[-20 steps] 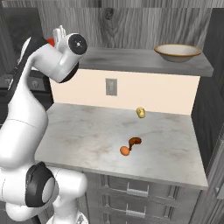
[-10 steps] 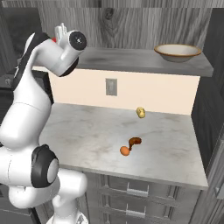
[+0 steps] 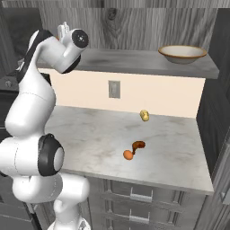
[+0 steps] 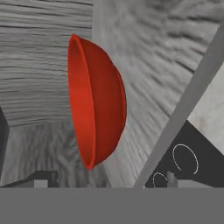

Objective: Pick both bowls and place them on the counter. Then place the egg in one bowl and place the chicken drumstick in the other bowl.

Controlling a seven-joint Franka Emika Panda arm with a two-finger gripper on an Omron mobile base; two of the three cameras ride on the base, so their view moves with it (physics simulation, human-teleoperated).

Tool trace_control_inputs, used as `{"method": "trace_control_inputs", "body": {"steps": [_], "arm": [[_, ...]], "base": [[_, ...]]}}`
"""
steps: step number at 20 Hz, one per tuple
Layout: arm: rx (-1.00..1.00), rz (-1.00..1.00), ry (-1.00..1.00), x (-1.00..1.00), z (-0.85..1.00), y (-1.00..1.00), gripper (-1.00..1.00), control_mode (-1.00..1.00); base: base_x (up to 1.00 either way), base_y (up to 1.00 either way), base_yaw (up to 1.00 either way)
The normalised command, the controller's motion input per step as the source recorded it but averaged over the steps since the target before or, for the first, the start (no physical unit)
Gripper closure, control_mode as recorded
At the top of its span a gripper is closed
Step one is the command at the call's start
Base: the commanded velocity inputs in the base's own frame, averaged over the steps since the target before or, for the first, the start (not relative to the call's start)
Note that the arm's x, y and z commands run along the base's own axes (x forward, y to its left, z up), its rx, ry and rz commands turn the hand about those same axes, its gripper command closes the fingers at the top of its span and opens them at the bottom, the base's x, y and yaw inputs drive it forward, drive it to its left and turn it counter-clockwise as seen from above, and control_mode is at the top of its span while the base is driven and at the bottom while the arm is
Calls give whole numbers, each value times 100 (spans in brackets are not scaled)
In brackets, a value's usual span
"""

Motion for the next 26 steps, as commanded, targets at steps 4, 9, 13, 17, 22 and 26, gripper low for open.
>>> {"method": "trace_control_inputs", "body": {"steps": [4, 9, 13, 17, 22, 26], "arm": [[0, 0, 0, 39, 0, 4, -100, -100], [0, 0, 0, 30, -2, 6, -100, -100], [0, 0, 0, 30, -6, 10, -100, -100], [0, 0, 2, 28, -8, 9, -100, -100], [-1, 0, 4, 24, -11, 5, -100, -100], [-1, 0, 3, 26, -10, 6, -100, -100]], "base": [[0, 0, 0], [0, 0, 0], [0, 0, 0], [0, 0, 0], [0, 0, 0], [0, 0, 0]]}}
